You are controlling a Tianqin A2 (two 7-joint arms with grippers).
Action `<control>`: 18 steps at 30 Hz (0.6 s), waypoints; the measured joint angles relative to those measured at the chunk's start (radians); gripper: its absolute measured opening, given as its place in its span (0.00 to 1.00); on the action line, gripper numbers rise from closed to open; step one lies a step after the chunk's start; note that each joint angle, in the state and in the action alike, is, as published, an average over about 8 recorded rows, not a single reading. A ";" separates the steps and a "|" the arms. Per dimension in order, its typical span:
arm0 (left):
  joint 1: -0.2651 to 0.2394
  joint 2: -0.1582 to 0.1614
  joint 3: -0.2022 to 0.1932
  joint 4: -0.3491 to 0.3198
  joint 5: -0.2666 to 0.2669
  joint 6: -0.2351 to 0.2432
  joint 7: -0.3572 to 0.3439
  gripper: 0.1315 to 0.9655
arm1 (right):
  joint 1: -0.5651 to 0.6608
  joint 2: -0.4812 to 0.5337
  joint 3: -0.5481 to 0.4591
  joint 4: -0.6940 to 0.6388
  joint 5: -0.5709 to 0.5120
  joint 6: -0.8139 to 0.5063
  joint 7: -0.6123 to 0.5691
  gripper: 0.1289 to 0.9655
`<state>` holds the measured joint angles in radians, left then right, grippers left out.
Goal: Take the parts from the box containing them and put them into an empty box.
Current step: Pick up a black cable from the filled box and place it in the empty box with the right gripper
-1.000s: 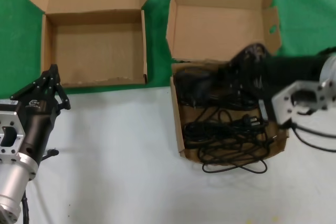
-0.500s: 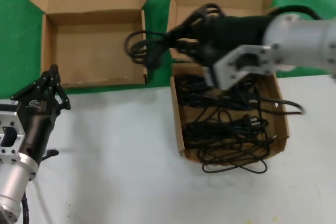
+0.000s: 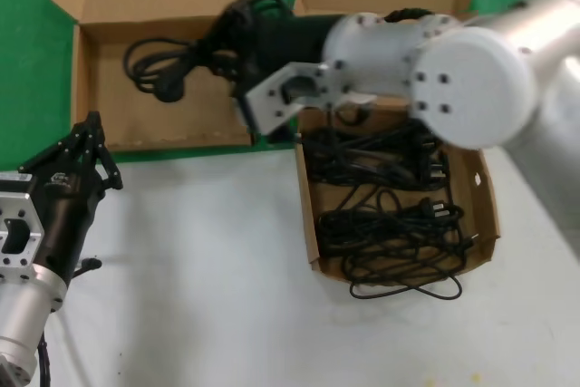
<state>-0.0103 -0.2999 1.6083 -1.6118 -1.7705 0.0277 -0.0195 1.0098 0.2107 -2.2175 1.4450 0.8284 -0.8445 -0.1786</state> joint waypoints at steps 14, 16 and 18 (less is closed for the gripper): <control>0.000 0.000 0.000 0.000 0.000 0.000 0.000 0.02 | 0.030 -0.123 -0.017 -0.187 0.026 0.171 -0.121 0.11; 0.000 0.000 0.000 0.000 0.000 0.000 0.000 0.02 | 0.030 -0.127 -0.016 -0.200 0.038 0.186 -0.137 0.12; 0.000 0.000 0.000 0.000 0.000 0.000 0.000 0.02 | 0.028 -0.129 -0.015 -0.210 0.052 0.198 -0.152 0.13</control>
<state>-0.0103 -0.2999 1.6083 -1.6118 -1.7706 0.0277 -0.0195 1.0381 0.0817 -2.2328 1.2353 0.8808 -0.6461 -0.3306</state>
